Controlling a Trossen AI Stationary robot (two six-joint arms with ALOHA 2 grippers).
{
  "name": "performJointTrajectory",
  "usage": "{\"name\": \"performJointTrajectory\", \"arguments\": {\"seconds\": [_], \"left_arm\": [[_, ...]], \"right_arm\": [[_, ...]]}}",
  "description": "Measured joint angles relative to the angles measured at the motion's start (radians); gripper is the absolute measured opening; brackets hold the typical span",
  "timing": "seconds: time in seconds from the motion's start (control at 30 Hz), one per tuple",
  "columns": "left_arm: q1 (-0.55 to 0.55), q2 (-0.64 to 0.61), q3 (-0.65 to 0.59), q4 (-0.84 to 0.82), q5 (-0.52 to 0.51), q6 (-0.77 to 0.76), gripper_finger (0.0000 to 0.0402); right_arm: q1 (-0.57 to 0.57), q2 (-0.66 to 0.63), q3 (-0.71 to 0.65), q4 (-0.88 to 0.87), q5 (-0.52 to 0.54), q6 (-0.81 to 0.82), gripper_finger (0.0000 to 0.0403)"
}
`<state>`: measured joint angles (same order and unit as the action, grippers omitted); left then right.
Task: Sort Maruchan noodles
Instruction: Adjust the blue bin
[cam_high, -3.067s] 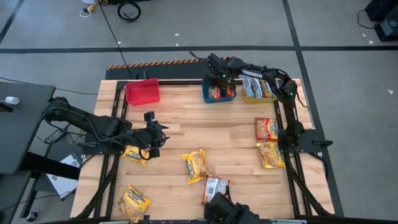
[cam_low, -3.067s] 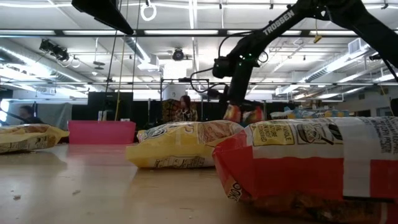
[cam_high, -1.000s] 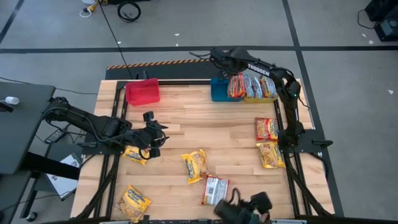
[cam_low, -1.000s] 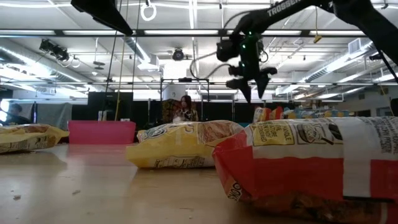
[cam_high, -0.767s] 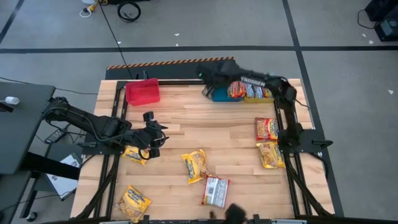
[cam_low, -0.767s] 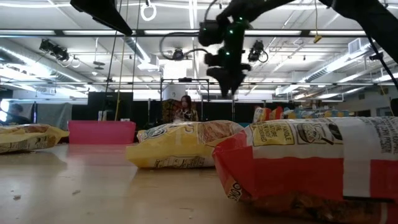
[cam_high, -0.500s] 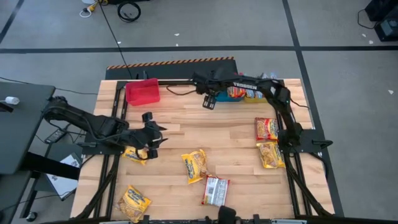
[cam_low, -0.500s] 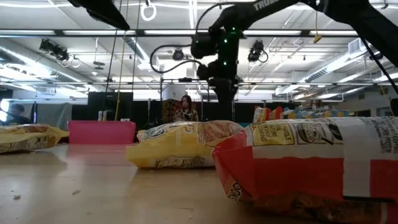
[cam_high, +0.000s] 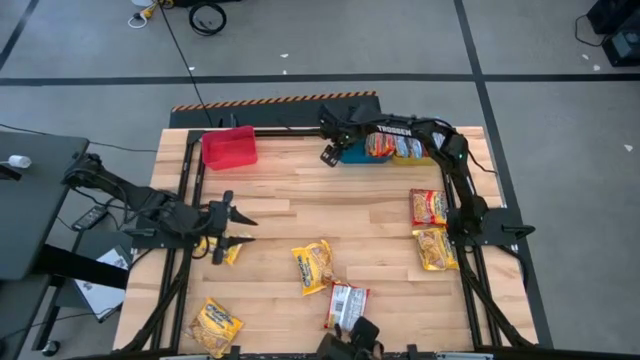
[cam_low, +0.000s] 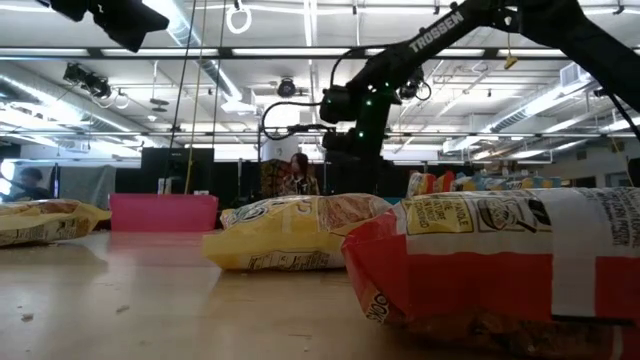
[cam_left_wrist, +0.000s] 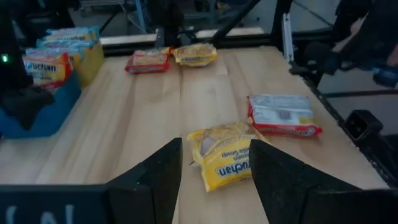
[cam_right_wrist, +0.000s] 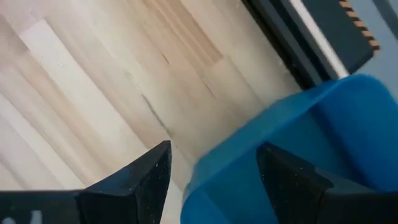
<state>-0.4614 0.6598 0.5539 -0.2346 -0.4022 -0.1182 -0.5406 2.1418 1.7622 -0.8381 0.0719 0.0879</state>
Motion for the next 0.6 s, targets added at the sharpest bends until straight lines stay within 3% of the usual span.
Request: {"name": "performJointTrajectory", "arguments": {"seconds": [0.23,0.43,0.6], "left_arm": [[0.035,-0.013,-0.005,0.018,-0.002,0.021,0.0189],[0.089,-0.013,-0.005,0.048,0.007,0.027,0.0189],[0.103,-0.013,-0.005,0.046,0.007,0.016,0.0189]], "right_arm": [[0.031,0.000,-0.050,0.196,-0.095,0.080,0.0240],[0.071,0.000,-0.050,0.375,-0.103,0.095,0.0240],[0.082,-0.018,-0.029,0.328,-0.072,0.041,0.0240]]}}
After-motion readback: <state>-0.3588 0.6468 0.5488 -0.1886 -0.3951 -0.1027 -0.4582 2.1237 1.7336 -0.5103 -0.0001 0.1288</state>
